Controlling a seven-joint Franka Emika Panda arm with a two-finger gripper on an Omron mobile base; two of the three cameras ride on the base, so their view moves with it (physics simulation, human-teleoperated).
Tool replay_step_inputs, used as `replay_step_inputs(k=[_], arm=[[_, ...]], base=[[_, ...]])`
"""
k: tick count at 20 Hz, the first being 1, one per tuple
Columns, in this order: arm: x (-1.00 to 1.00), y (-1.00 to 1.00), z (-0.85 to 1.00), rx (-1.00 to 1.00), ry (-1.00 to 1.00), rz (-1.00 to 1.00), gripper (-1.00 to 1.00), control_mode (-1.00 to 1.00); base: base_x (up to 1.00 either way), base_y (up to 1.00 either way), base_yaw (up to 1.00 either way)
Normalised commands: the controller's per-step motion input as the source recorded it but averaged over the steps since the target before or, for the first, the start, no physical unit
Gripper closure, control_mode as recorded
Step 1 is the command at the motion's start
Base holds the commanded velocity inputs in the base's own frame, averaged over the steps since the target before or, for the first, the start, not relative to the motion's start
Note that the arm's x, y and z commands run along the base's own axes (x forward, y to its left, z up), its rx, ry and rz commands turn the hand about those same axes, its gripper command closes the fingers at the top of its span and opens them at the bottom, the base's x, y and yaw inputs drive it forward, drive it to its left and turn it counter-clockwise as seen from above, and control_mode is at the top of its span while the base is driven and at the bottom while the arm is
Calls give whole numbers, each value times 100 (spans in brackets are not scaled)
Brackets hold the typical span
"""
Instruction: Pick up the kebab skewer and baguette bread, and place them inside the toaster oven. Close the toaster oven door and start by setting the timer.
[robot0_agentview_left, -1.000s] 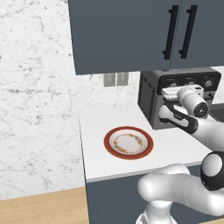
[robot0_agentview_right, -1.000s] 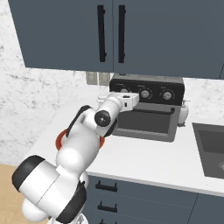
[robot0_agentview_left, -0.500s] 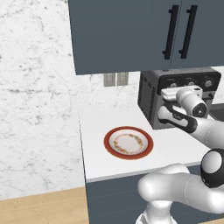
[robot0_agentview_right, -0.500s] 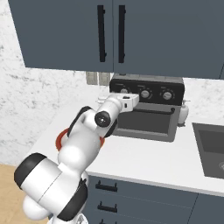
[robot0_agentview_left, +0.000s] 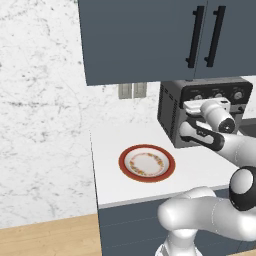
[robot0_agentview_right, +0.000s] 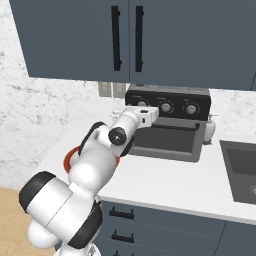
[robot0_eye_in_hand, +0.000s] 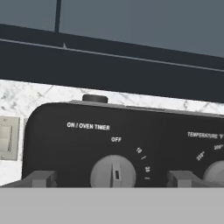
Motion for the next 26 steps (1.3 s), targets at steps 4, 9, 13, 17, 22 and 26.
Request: replay_step_inputs(k=[4,9,13,17,22,26], arm=[[0,0,0,0,-5,0,-100,-100],[0,0,0,0,-4,0,-100,-100],[0,-2,0,0,-2,0,-100,-100],[0,-7,0,0,0,0,-100,-100],[0,-9,0,0,0,0,-100,-100],[0,0,0,0,0,0,-100,-100]], base=[[0,0,0],[0,0,0],[0,0,0],[0,0,0],[0,0,0],[0,0,0]])
